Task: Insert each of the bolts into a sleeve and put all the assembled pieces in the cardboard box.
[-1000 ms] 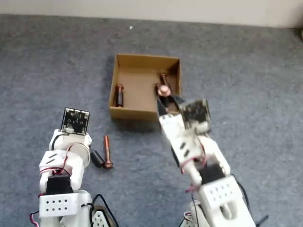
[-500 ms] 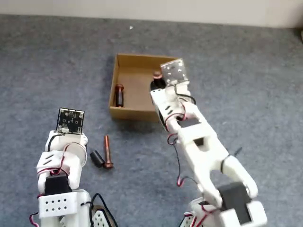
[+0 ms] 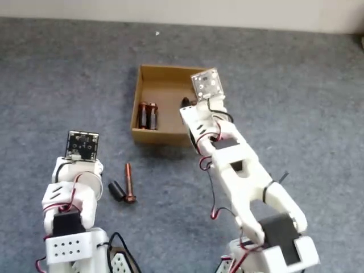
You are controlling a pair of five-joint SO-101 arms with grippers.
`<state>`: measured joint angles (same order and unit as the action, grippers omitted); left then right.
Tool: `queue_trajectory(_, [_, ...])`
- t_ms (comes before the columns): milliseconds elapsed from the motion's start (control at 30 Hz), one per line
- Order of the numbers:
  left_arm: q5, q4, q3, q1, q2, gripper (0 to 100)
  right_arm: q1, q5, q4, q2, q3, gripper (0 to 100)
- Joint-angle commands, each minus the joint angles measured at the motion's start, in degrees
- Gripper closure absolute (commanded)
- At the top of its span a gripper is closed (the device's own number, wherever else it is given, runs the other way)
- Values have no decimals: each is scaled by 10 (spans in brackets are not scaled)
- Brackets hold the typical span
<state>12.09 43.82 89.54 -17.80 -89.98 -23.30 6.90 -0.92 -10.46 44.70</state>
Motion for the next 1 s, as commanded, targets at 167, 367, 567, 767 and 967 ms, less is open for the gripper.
queue_trajectory(167, [-89,-13,34,-100,-137,995,-83,-1,-201,-188,-29,822])
queue_trajectory(367, [-105,-16,36,-145,-145,995,-170,-47,-285,-199,-29,822])
queue_trajectory(567, [-105,-17,36,-175,-145,995,-291,-81,-315,-161,-28,822])
queue_trajectory(767, [-105,-13,29,-189,-145,995,-367,-81,-313,-59,-35,822])
queue_trajectory(967, [-105,-13,29,-188,-145,995,-397,-81,-301,40,-95,822])
